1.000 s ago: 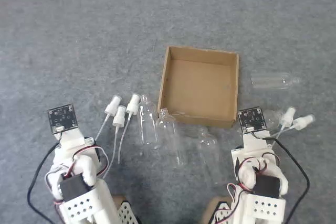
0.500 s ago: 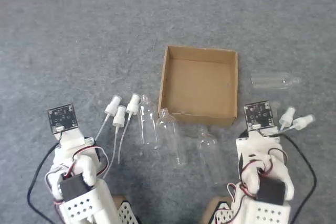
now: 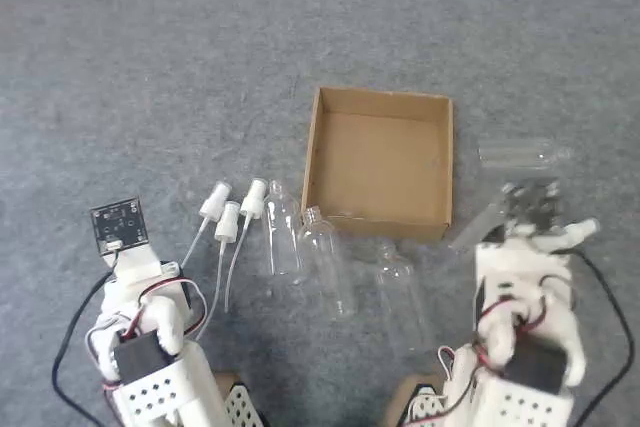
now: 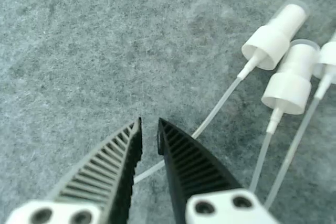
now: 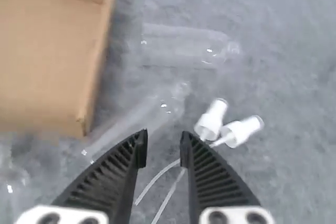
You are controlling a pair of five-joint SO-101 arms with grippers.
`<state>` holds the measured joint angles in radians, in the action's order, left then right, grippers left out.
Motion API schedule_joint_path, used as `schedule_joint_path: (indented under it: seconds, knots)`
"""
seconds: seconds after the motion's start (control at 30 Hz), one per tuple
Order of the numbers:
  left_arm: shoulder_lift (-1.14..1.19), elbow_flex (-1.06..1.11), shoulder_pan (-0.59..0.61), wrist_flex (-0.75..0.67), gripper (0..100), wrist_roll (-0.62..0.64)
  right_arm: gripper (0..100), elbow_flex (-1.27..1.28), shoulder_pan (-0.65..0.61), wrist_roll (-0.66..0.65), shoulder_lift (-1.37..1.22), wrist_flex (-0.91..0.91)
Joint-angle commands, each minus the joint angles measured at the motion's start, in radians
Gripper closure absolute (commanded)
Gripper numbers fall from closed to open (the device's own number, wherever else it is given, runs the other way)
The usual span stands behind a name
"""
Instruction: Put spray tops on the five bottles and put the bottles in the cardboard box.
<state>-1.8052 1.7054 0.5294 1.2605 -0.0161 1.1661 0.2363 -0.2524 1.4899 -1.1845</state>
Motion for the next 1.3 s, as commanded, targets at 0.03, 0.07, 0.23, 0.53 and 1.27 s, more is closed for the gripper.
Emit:
schedule_joint_path:
  seconds: [0.03,0.07,0.23,0.53,1.27]
  knots:
    - [-0.018,-0.021,-0.003,0.003,96,-0.006,91.0,-0.23,0.013,0.219,-0.452,0.051]
    - [-0.018,-0.021,-0.003,0.003,96,-0.006,90.9,-0.262,0.012,0.249,-0.535,0.065]
    - [-0.018,-0.021,-0.003,0.003,96,-0.006,81.9,-0.371,0.01,0.428,-0.877,0.125]
    - [-0.018,-0.021,-0.003,0.003,96,-0.006,74.5,-0.454,-0.045,0.647,-1.116,0.143]
    - [-0.018,-0.021,0.0,0.003,96,-0.006,74.2,-0.572,-0.061,0.647,-1.089,0.096]
